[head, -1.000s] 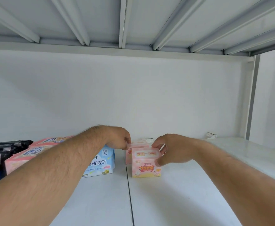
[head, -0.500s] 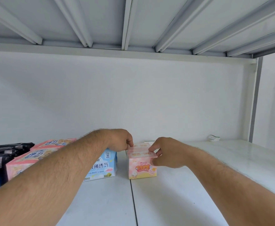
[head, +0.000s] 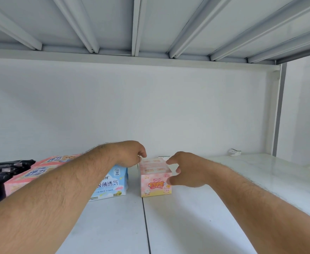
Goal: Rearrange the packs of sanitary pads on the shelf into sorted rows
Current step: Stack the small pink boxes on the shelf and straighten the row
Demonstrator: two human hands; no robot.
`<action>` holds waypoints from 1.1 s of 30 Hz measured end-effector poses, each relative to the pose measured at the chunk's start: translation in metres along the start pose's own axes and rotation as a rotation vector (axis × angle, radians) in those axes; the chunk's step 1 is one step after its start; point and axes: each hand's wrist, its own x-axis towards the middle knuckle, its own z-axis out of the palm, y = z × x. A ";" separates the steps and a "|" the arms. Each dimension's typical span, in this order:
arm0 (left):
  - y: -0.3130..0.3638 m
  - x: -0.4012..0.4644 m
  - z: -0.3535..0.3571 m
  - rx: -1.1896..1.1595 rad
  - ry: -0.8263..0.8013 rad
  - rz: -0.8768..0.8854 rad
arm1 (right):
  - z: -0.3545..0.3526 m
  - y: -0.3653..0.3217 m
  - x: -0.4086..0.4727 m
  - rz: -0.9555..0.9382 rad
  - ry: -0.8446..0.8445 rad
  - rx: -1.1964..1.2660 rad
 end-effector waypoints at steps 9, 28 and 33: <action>0.056 -0.083 -0.001 0.075 0.180 -0.016 | -0.006 -0.002 -0.061 -0.044 0.137 -0.129; 0.230 -0.288 0.066 -0.006 0.214 -0.168 | 0.012 0.008 -0.284 -0.101 0.133 -0.135; 0.242 -0.335 0.085 -0.022 0.216 -0.172 | 0.030 0.002 -0.334 -0.083 0.131 -0.103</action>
